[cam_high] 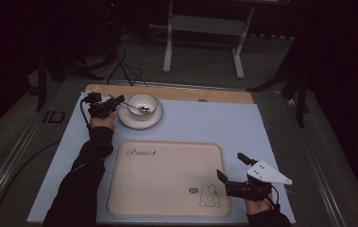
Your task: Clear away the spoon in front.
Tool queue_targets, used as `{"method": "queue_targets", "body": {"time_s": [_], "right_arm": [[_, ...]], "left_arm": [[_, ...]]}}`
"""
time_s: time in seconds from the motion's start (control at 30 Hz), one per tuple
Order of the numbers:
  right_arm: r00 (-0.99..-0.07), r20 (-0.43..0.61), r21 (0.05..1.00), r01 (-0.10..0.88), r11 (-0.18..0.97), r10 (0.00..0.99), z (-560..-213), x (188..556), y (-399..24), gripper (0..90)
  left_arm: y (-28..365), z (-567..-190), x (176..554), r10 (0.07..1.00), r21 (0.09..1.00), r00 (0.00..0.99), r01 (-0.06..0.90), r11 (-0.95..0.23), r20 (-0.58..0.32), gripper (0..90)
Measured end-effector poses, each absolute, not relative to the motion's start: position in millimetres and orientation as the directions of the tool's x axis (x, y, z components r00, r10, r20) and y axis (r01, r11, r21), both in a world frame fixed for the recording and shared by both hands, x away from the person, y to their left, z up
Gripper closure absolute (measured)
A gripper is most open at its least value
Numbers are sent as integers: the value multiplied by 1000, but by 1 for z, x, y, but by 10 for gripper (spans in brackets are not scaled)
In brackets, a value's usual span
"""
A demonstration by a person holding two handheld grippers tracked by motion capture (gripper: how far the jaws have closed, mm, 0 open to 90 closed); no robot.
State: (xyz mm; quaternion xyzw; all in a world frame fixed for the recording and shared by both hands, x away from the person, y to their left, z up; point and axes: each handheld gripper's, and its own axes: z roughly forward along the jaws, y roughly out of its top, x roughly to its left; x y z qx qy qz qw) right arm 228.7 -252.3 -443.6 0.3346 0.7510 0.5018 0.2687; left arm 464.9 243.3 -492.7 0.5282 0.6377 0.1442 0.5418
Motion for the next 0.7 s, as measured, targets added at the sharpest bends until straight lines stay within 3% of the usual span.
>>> {"method": "queue_targets", "body": {"time_s": [0.57,0.7], "right_arm": [[-629,-66,934,234,270,774,-444,228,-254,102],[-629,-66,934,234,269,775,-444,228,-254,102]], "left_arm": [[236,-497,464,810,755,108,449,477,-576,835],[236,-497,464,800,750,112,444,490,-589,875]]}}
